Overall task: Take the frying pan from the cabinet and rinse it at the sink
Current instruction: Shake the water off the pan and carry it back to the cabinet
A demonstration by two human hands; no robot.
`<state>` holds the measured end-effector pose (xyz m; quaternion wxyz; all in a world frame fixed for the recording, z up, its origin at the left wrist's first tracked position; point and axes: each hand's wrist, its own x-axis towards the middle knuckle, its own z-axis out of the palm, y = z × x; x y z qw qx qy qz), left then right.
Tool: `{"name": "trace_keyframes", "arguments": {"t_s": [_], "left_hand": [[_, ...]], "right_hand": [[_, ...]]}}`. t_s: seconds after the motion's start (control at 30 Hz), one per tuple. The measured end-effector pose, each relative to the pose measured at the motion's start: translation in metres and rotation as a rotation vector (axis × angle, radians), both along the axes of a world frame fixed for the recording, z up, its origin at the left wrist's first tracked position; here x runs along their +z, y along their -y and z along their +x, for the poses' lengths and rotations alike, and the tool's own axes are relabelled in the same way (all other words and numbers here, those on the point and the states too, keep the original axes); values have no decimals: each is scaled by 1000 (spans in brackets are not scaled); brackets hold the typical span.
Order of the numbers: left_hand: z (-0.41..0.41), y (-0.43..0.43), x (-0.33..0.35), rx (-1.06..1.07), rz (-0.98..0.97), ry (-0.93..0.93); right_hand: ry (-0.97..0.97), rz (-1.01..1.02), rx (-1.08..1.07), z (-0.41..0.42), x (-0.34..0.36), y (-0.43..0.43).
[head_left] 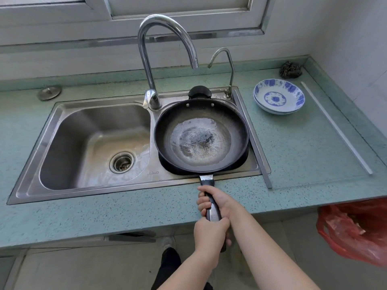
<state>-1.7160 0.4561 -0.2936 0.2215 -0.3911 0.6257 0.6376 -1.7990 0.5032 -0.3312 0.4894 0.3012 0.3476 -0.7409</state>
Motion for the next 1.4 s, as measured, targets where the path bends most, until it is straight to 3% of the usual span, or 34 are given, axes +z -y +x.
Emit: {"name": "trace_keyframes", "arguments": {"t_s": [0.83,1.4], "left_hand": [[4,12,9,-34,-5,-22],[5,10,17,0,222,-27]], "right_hand": [[-102,27,-45,10,5,9],[-188,231,-110,16,31,7]]}}
